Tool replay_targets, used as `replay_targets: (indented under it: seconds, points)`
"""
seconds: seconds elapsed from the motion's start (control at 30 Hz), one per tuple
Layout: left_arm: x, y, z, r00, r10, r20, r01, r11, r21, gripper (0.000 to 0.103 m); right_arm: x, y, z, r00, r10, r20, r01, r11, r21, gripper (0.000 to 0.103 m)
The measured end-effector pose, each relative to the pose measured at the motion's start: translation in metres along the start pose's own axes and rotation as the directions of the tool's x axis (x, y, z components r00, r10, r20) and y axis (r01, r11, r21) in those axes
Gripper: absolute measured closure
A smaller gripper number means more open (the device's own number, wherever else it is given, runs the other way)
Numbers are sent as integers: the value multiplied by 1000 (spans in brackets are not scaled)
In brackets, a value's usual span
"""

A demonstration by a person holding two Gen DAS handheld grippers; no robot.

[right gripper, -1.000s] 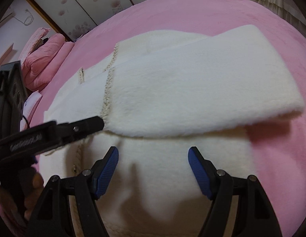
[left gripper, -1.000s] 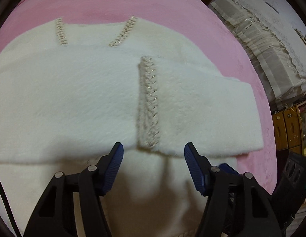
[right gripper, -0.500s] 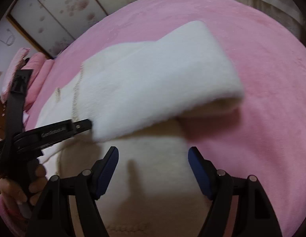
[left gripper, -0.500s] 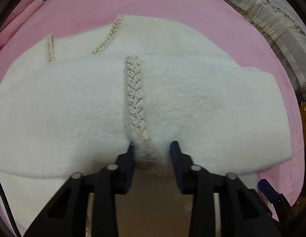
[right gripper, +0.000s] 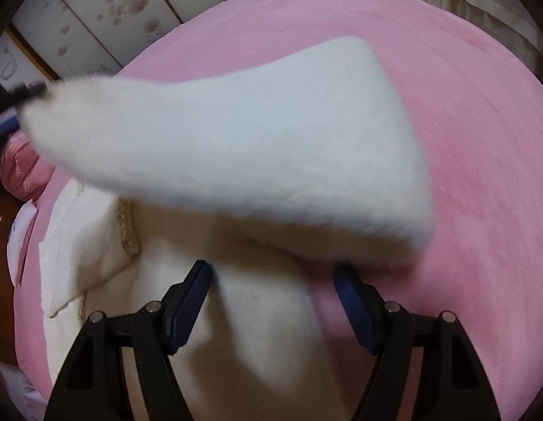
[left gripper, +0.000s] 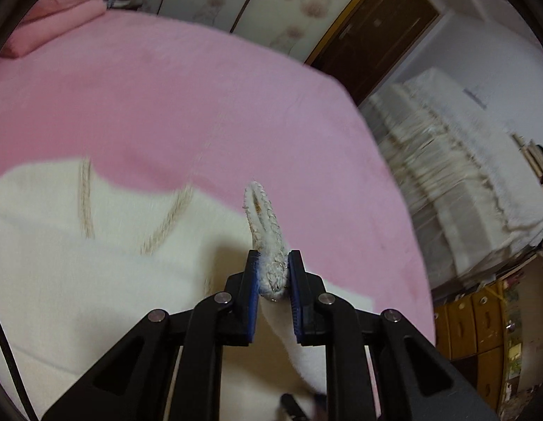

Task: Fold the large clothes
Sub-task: 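Fold the front panel over toward the center with the left tool and release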

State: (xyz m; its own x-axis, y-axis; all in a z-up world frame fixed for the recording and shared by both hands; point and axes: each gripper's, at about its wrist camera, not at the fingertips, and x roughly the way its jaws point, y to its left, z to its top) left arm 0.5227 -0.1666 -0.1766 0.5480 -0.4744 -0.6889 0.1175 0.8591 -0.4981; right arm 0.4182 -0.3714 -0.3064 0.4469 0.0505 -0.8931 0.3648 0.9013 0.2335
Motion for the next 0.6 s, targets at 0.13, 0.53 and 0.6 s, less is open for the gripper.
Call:
replay_targets:
  seconds: [0.13,0.53,0.6]
  points:
    - [-48,3,29,991,12,136,-17,999,37,90,3,8,10,1000,-15,9,16,999,-34,30]
    - [-77,141,-16,923,384,-5,-383,917,-112,90,15,7,21,995,-84,55,87,995,-49,30]
    - [-57,167,-43,895,437,-86,-445,888,-116,90,14,6,24,996,-66,60,69,996,-49,30]
